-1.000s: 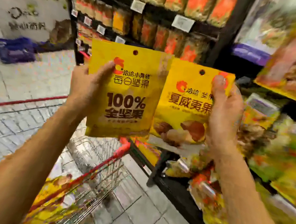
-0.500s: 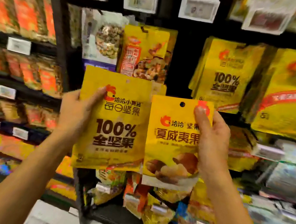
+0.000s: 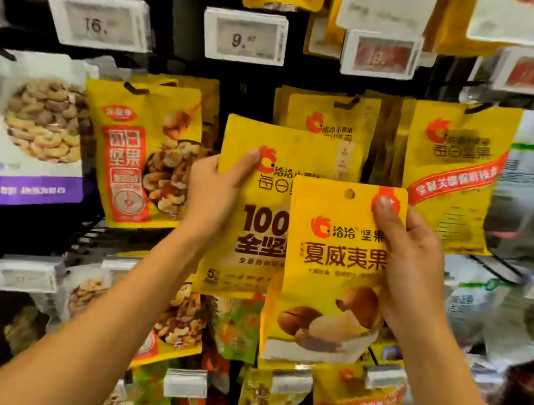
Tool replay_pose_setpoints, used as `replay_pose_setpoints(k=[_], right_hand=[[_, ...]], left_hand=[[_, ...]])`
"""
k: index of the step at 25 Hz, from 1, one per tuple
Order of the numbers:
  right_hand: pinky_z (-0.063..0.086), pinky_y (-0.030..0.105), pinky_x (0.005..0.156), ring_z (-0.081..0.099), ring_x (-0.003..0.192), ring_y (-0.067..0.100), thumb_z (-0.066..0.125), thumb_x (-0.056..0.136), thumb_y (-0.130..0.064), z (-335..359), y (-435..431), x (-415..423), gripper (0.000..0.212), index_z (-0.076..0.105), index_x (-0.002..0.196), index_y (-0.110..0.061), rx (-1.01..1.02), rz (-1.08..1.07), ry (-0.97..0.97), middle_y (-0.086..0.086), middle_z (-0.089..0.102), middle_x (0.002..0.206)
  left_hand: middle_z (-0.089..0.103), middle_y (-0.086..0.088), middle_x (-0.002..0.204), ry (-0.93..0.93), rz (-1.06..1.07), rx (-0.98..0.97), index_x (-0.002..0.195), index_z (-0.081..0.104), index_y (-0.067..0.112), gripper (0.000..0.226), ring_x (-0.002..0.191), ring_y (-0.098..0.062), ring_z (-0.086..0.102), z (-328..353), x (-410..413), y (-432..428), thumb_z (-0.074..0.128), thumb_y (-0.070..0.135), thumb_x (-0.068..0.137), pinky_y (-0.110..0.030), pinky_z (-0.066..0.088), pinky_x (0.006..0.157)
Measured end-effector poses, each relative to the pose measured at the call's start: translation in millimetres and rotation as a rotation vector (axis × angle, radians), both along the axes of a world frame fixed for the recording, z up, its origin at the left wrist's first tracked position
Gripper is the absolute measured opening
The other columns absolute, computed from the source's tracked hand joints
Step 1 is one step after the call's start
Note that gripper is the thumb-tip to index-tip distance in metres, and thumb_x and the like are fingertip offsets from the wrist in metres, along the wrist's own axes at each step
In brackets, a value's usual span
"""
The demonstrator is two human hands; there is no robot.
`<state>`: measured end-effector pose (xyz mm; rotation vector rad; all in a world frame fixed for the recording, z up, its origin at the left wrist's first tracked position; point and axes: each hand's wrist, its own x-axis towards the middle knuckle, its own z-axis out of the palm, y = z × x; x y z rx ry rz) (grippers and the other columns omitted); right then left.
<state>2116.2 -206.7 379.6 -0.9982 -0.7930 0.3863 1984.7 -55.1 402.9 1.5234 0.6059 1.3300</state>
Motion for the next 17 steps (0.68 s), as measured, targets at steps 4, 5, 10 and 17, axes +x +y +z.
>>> replay_pose_setpoints(k=[4, 5, 10, 17], right_hand=[[0.056, 0.023, 0.053, 0.070, 0.065, 0.011, 0.060, 0.076, -0.036, 16, -8, 37, 0.014, 0.073, 0.077, -0.031, 0.057, -0.077, 0.009, -0.005, 0.074, 0.074], [0.056, 0.022, 0.053, 0.070, 0.065, 0.010, 0.060, 0.077, -0.035, 18, -10, 45, 0.014, 0.073, 0.076, -0.030, 0.063, -0.082, 0.010, -0.005, 0.074, 0.074], [0.056, 0.023, 0.054, 0.071, 0.068, 0.012, 0.061, 0.075, -0.034, 25, -13, 92, 0.014, 0.074, 0.077, -0.029, 0.048, -0.025, 0.003, -0.002, 0.075, 0.076], [0.056, 0.024, 0.054, 0.072, 0.070, 0.014, 0.060, 0.077, -0.032, 38, 2, 134, 0.016, 0.074, 0.078, -0.026, 0.041, 0.165, 0.002, 0.000, 0.075, 0.077]], left_hand=[[0.074, -0.001, 0.076, 0.148, -0.051, 0.134, 0.082, 0.068, 0.017, 0.020, 0.067, -0.015, 0.071, 32, 64, -4, 0.063, 0.035, 0.087, -0.032, 0.056, 0.062], [0.074, -0.002, 0.077, 0.166, -0.057, 0.149, 0.083, 0.068, 0.016, 0.021, 0.067, -0.017, 0.071, 35, 70, -5, 0.064, 0.036, 0.086, -0.035, 0.058, 0.064], [0.073, 0.004, 0.068, 0.020, -0.073, 0.103, 0.071, 0.067, 0.022, 0.018, 0.058, -0.013, 0.070, 47, 81, 2, 0.064, 0.030, 0.087, -0.018, 0.051, 0.046], [0.073, 0.002, 0.066, -0.171, 0.137, -0.081, 0.072, 0.068, 0.019, 0.017, 0.063, -0.013, 0.070, 37, 118, 3, 0.064, 0.025, 0.088, -0.027, 0.058, 0.057]])
